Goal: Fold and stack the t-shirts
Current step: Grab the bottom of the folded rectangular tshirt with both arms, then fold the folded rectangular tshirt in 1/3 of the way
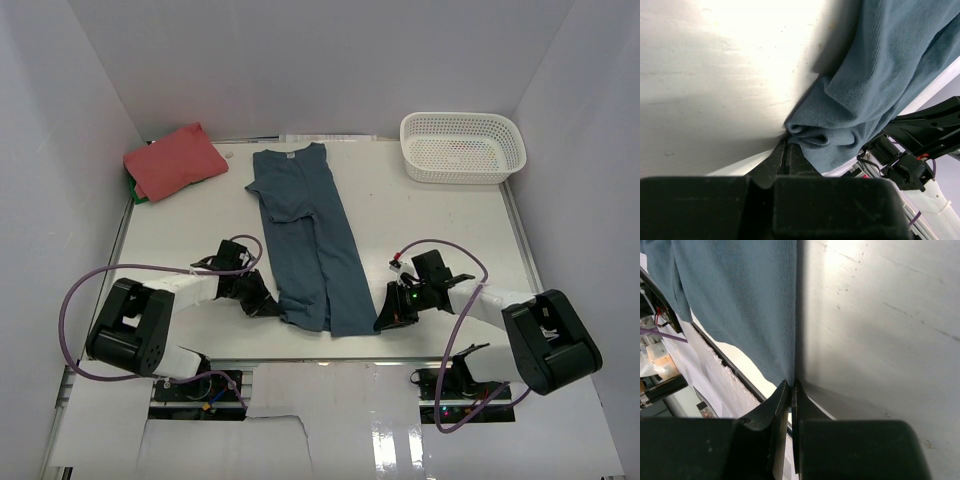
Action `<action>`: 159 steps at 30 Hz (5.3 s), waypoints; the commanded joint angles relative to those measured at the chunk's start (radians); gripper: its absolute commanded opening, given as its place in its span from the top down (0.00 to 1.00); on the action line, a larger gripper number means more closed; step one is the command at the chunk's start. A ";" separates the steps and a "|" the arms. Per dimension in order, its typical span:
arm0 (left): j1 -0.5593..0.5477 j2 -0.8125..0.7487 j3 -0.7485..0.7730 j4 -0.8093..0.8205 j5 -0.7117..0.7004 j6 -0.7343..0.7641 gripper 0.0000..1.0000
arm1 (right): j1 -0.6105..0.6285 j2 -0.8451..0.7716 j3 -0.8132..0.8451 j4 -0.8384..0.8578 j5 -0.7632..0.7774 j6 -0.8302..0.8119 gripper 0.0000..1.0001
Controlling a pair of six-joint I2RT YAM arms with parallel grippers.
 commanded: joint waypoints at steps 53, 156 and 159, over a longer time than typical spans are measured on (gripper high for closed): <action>0.080 -0.273 -0.007 -0.318 -0.012 0.078 1.00 | 0.280 -0.088 0.025 0.129 0.110 0.330 0.92; 0.263 0.282 0.912 -0.462 -0.078 0.159 1.00 | -0.022 0.635 1.343 -0.518 -0.025 -0.133 0.92; 0.264 0.319 0.942 -0.460 -0.080 0.165 1.00 | -0.025 0.671 1.381 -0.526 -0.028 -0.137 0.92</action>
